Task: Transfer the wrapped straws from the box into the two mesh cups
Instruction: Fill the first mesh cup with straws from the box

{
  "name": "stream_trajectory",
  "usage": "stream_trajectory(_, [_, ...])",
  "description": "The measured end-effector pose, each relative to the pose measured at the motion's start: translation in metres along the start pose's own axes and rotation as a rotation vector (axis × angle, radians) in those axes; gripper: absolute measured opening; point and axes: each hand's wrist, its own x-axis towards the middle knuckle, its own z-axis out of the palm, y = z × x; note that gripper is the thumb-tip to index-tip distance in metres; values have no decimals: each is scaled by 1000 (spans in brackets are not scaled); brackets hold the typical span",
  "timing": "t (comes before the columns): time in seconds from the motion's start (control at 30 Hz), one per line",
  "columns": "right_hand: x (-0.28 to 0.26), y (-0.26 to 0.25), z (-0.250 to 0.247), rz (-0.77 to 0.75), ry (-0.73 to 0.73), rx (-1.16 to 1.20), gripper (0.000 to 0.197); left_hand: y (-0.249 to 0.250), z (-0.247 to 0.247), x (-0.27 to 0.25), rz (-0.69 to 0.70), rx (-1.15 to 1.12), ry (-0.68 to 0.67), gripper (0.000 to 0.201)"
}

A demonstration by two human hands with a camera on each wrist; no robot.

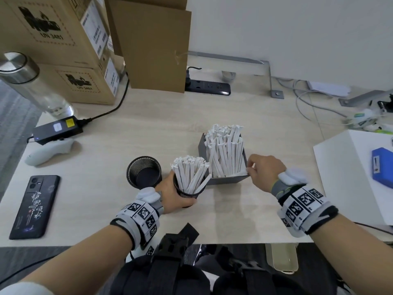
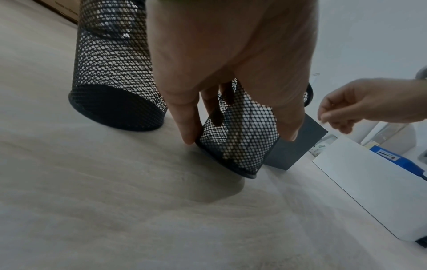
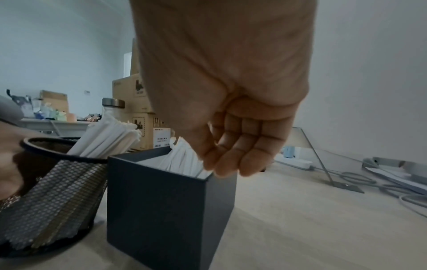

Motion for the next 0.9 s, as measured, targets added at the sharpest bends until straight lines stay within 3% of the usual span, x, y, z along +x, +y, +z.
stream_trajectory(0.13, [4,-28,-2,-97,145,437,12,-1,1,1,-5,21,19,93])
stream_trajectory(0.2, [8,-46,3,-130,97,666,35,0,1,0,-8,25,26,87])
stream_trajectory(0.27, [13,-55,12,-83,114,746,46,2,0,0,-4,19,20,84])
stream_trajectory(0.37, [17,-57,23,77,178,615,46,1,-1,1,8,6,-2,87])
stream_trajectory(0.47, [23,-60,37,113,37,448,62,-2,0,2,2,-9,-5,93])
stream_trajectory(0.53, [26,-67,43,101,33,439,62,-4,2,3,4,-11,8,95])
stream_trajectory(0.73, [31,-85,33,35,-67,319,21,-5,2,3,18,7,19,94])
stream_trajectory(0.9, [32,-83,36,-26,-146,430,16,-4,4,2,14,15,37,92])
